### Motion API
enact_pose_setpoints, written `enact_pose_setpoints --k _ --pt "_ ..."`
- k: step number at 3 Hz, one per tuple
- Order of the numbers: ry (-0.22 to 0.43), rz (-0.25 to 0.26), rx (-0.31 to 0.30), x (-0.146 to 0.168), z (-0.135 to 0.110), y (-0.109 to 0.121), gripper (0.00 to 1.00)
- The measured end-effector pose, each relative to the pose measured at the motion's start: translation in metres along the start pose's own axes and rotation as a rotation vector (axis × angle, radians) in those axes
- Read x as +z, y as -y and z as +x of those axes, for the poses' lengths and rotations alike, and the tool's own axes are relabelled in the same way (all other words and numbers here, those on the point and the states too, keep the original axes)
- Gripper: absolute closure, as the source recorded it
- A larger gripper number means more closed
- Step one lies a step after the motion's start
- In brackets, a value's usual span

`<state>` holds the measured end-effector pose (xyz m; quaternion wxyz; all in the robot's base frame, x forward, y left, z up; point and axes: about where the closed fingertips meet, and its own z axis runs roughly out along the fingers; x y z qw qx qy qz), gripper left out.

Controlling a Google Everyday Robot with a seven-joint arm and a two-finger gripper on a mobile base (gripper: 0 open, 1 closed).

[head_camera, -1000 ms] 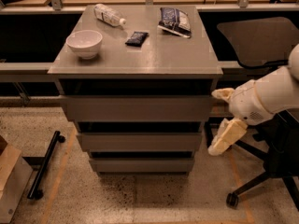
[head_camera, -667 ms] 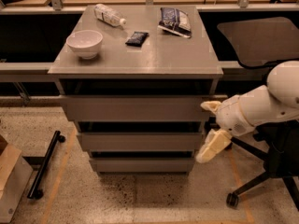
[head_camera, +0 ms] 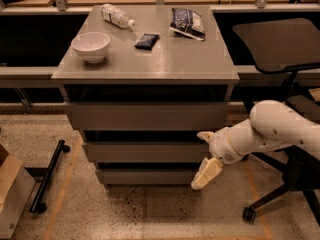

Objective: Open bottom drawer

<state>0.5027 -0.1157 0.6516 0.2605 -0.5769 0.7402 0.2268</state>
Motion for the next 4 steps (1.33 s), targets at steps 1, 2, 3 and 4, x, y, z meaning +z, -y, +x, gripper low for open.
enact_pose_setpoints --k 1,2,3,4 --pt "0.004 -0.054 0.084 0.052 0.019 -0.003 0.00" --pt "0.006 -0.063 0.096 0.059 0.022 -0.003 0.00" --pt "0.002 -0.079 0.124 0.079 0.032 -0.007 0.00" --pt "0.040 -0.077 0.135 0.113 0.046 -0.002 0.00"
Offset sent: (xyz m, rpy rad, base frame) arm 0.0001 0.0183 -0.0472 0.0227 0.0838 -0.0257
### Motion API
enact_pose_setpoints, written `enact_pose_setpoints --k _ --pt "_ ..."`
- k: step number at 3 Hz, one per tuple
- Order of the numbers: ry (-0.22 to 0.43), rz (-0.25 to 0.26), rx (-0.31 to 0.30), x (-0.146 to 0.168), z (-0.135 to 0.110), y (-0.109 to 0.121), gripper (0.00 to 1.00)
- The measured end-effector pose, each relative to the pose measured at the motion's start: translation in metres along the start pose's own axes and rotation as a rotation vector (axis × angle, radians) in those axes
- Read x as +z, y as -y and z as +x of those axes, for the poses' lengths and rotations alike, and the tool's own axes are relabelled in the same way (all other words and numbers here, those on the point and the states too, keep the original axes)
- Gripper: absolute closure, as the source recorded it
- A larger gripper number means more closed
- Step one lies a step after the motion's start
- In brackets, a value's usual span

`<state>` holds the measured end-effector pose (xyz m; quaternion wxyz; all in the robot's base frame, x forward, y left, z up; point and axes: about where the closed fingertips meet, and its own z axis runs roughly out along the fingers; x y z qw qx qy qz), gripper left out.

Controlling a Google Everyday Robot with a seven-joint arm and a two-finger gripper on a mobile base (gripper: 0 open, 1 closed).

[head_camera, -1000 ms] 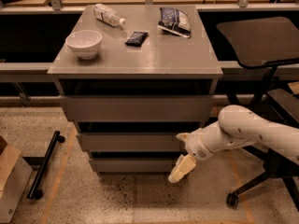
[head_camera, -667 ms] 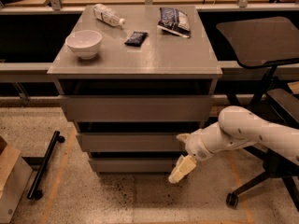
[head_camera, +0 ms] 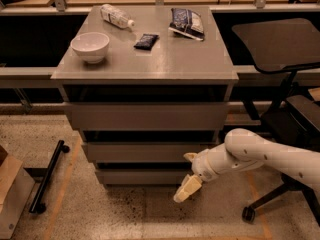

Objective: Open bottom drawer

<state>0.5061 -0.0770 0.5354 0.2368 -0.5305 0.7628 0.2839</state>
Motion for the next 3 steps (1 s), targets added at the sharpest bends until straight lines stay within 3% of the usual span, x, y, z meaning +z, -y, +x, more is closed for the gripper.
enact_pose_setpoints --k 2,3 --pt "0.061 -0.041 0.069 0.081 0.062 0.033 0.00" --pt "0.063 -0.042 0.077 0.083 0.065 0.031 0.00"
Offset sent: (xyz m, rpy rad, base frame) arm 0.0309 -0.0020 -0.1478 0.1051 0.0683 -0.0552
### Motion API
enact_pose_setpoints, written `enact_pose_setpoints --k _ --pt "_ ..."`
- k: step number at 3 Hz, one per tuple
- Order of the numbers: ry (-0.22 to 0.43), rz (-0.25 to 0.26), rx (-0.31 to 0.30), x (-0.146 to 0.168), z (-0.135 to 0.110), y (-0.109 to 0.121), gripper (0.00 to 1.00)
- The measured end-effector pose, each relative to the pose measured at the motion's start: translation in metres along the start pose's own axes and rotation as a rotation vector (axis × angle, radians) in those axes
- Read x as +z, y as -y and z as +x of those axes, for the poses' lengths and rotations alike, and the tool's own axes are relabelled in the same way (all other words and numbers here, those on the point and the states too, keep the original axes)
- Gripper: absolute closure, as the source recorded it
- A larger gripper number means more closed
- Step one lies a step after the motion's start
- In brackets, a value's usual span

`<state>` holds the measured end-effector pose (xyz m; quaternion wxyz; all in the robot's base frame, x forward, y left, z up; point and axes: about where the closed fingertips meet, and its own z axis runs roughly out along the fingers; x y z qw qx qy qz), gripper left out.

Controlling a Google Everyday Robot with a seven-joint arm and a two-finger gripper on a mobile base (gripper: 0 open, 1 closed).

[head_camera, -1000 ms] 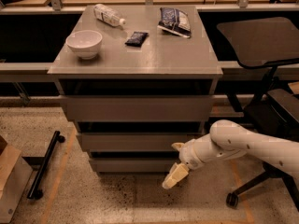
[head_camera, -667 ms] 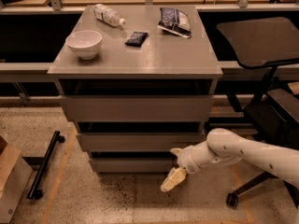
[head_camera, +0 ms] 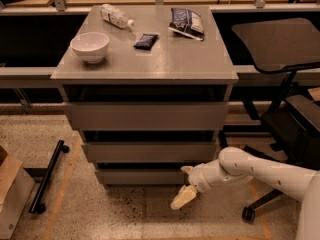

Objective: Open bottom drawer

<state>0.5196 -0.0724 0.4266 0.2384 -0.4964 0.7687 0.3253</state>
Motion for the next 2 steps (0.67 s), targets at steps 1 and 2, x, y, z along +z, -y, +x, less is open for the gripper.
enact_pose_setpoints --k 1,2 --pt "0.024 0.013 -0.006 0.013 0.005 0.014 0.00" --pt "0.045 0.031 -0.027 0.030 0.012 0.043 0.00"
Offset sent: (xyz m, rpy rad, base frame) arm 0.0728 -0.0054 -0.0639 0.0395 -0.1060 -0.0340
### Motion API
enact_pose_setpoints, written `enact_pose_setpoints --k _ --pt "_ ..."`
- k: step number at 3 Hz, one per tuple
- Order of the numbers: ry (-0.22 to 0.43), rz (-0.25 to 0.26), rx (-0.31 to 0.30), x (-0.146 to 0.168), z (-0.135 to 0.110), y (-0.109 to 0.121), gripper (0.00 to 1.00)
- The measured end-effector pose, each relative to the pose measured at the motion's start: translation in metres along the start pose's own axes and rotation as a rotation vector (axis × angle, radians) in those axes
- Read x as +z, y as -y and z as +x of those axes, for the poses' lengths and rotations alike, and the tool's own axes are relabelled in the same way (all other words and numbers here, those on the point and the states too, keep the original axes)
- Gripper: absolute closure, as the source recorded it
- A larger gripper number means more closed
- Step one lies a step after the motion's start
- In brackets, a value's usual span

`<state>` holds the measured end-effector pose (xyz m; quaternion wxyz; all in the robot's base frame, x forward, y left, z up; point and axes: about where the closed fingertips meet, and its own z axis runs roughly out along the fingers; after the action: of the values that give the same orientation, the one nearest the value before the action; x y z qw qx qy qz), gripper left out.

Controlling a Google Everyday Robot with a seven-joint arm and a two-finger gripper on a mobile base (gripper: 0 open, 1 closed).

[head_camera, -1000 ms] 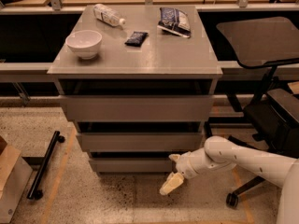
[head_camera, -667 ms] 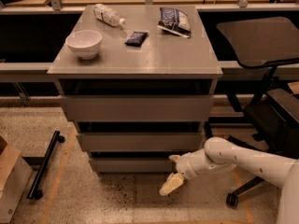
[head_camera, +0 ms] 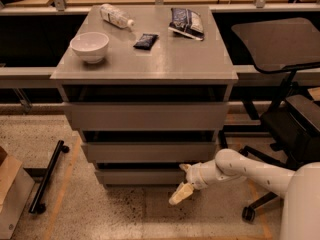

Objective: Open bottom drawer

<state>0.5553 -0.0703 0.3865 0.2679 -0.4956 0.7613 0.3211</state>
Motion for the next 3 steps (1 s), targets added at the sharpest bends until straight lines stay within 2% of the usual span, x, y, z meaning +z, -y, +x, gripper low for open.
enact_pose_setpoints --k 1,2,3 --pt "-0.030 0.013 0.033 0.020 0.023 0.037 0.00" --pt "-0.091 0.001 0.046 0.041 0.036 0.055 0.00" --pt "-0.072 0.005 0.047 0.048 0.040 0.056 0.00"
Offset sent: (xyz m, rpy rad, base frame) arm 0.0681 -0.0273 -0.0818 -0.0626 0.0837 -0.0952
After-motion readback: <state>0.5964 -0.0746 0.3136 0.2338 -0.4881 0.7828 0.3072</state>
